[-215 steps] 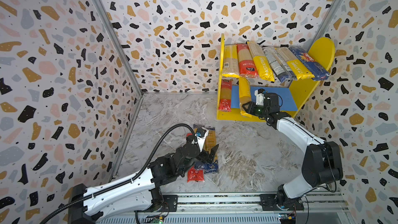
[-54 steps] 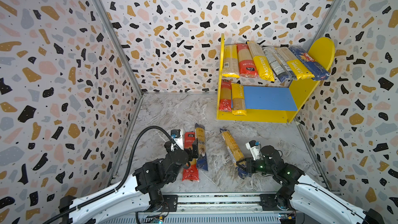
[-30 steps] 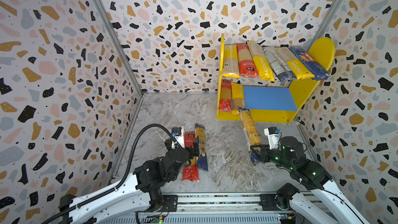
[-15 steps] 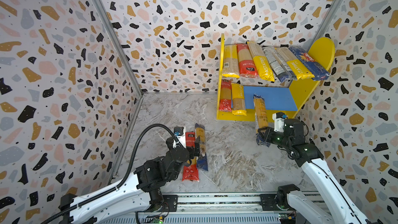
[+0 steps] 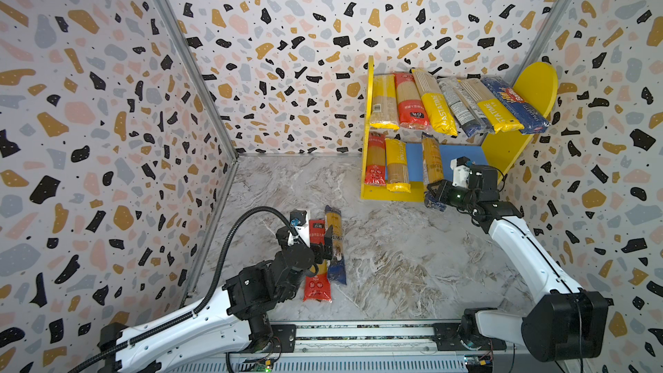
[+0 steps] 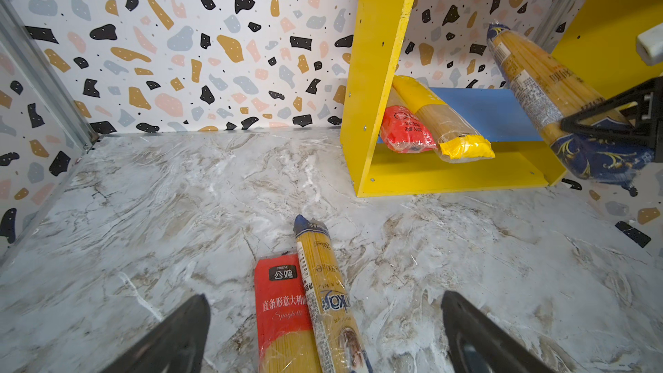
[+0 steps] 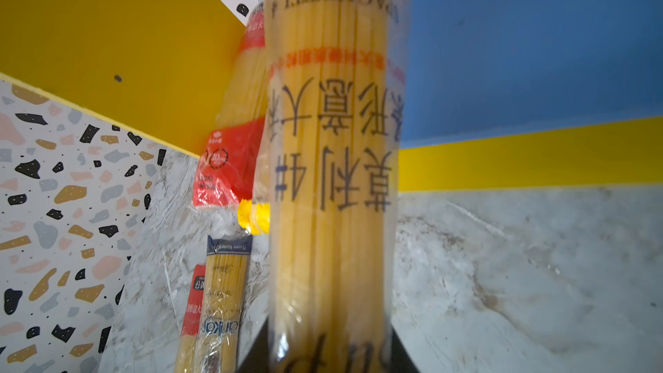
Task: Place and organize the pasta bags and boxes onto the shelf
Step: 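Carry the SPAGHETTI 4 bag upright onto the blue lower shelf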
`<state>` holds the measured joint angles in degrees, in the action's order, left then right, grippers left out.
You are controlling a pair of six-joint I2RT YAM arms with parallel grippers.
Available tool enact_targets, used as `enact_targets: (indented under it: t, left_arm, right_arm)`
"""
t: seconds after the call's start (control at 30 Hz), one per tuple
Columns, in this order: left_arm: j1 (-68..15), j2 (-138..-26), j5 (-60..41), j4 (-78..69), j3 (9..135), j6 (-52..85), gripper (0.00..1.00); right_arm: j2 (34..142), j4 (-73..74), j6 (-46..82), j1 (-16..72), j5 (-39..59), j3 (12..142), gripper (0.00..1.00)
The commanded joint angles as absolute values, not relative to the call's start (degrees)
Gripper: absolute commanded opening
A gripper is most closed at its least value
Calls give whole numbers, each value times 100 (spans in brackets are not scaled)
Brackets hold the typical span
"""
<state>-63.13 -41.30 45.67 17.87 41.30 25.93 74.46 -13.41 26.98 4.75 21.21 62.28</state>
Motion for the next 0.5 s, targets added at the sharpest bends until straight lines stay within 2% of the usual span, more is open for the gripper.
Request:
enact_targets:
  t: [0.0,0.47]
  left_arm:
    - [-6329,-4070,4762,1608,4248,2437,100]
    - [-6328,-3915,4986,1705,4193,2414,99]
  right_arm:
    - [7684,-397,2398,439,2088,6826,19]
    - [8980,-408,2296,433,2050,7721,21]
